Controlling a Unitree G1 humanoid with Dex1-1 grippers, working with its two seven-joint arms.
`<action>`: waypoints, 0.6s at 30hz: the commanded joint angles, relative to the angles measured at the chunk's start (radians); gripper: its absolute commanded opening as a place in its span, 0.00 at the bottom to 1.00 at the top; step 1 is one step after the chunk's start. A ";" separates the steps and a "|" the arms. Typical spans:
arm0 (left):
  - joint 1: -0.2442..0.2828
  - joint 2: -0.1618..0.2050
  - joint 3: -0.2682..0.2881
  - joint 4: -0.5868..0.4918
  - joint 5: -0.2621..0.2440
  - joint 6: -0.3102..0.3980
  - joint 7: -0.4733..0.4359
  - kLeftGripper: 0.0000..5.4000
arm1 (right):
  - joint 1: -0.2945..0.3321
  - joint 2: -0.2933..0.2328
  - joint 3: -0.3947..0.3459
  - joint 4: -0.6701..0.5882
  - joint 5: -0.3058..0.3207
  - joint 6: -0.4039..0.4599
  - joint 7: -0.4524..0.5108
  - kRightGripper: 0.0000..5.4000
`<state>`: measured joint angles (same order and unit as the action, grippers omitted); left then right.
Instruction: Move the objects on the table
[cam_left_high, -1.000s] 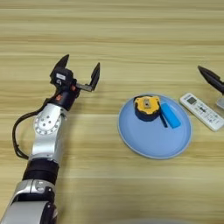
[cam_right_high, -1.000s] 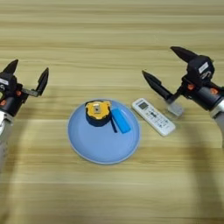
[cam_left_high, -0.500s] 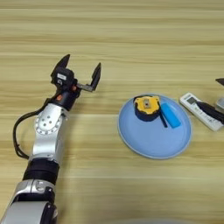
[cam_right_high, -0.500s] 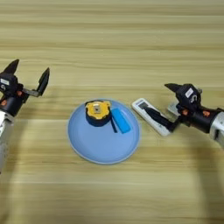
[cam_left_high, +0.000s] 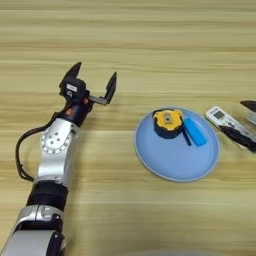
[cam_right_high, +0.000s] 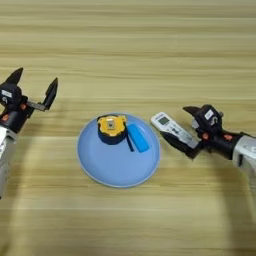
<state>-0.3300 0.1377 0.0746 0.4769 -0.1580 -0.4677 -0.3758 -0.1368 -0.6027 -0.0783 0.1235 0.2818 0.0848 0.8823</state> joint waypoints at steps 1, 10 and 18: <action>-0.003 0.008 -0.002 0.009 0.010 -0.006 0.000 1.00 | -0.025 0.023 0.003 -0.047 0.021 -0.003 0.000 0.99; 0.005 0.001 -0.008 -0.003 0.015 -0.009 0.006 1.00 | -0.101 0.122 0.124 -0.065 -0.026 0.077 -0.064 0.99; 0.011 -0.004 -0.013 -0.006 0.019 -0.014 0.011 1.00 | -0.159 0.179 0.188 -0.068 -0.052 0.169 -0.115 0.99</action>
<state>-0.3265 0.1347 0.0697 0.4784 -0.1545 -0.4763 -0.3698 -0.2660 -0.4335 0.0922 0.0708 0.2408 0.2287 0.7811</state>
